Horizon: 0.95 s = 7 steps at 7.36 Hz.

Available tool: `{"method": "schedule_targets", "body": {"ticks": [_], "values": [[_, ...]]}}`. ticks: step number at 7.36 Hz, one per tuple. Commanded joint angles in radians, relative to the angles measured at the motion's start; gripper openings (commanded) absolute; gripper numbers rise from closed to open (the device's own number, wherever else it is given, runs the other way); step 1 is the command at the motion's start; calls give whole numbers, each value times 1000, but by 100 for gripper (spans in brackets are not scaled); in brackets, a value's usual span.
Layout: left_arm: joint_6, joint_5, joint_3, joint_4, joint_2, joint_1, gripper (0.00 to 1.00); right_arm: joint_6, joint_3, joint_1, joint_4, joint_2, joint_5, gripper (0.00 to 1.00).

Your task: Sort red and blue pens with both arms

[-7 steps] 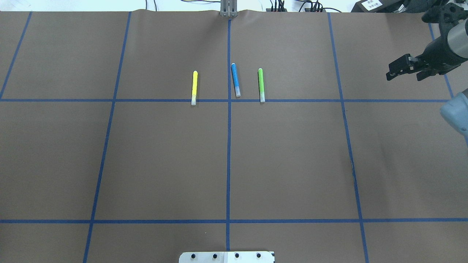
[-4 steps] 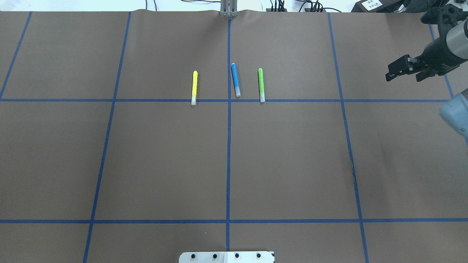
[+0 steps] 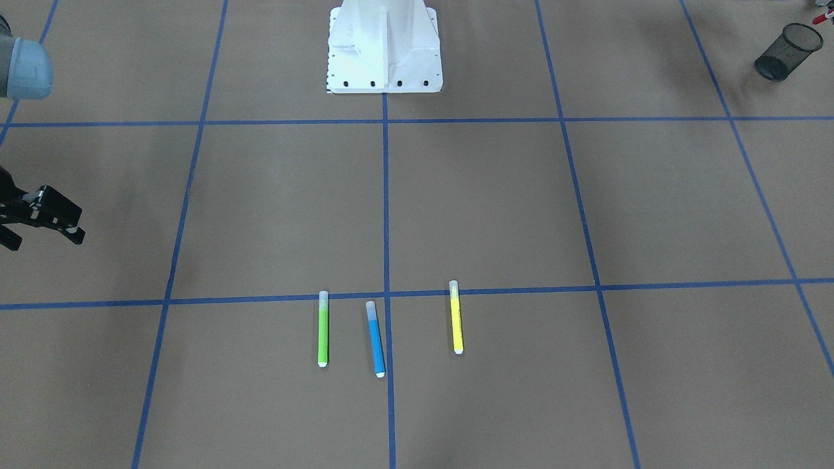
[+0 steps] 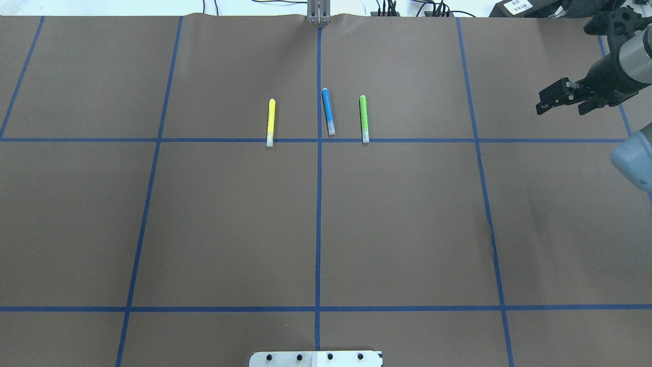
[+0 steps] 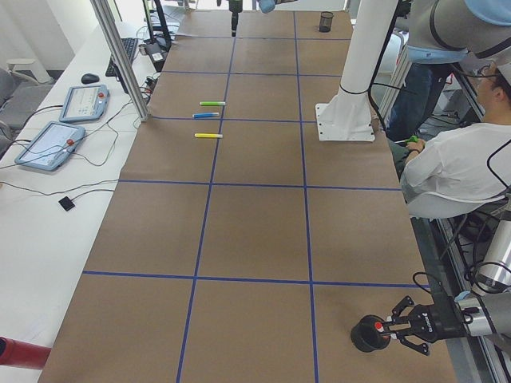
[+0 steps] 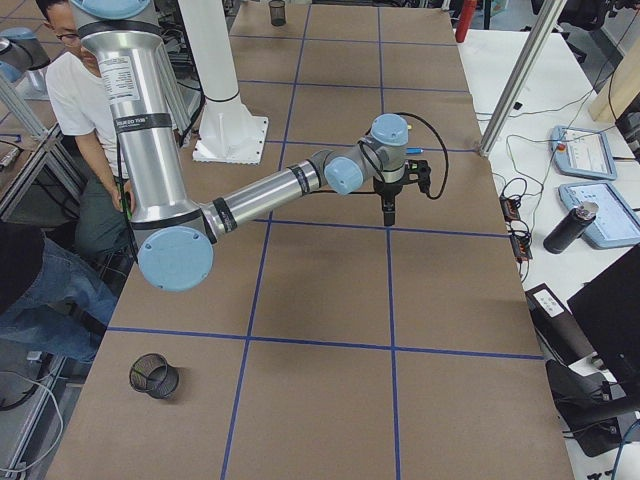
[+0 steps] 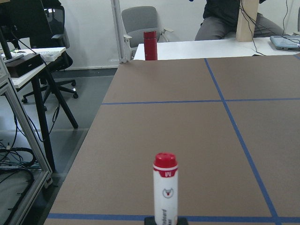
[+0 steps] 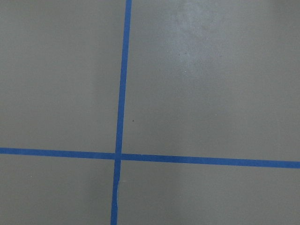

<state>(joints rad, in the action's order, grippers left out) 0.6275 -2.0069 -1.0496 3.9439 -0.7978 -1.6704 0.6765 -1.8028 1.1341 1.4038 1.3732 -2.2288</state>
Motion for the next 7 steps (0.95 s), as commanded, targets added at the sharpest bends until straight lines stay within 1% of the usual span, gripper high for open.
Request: {"method": "schedule_targets", "body": {"ticks": [1,2,3,4,6,7], "values": [[6,-15,2,-12,-23,0,0,0,0,-4,0,1,15,100],[3,-15,6,-14,-26,0,0,0,-1,-4,0,1,15,100],[3,-15,14,-23,-43,0,10,0,0,-7,0,0,18,100],[1,-24,16,-18,-43,0,47,0,-1,-7,0,1,20,100],[-3,-29,19,-14,-41,0,99,0,2,-8,0,1,20,100],[-2,-30,19,-14,-41,0,99,0,0,-8,0,1,20,100]]}}
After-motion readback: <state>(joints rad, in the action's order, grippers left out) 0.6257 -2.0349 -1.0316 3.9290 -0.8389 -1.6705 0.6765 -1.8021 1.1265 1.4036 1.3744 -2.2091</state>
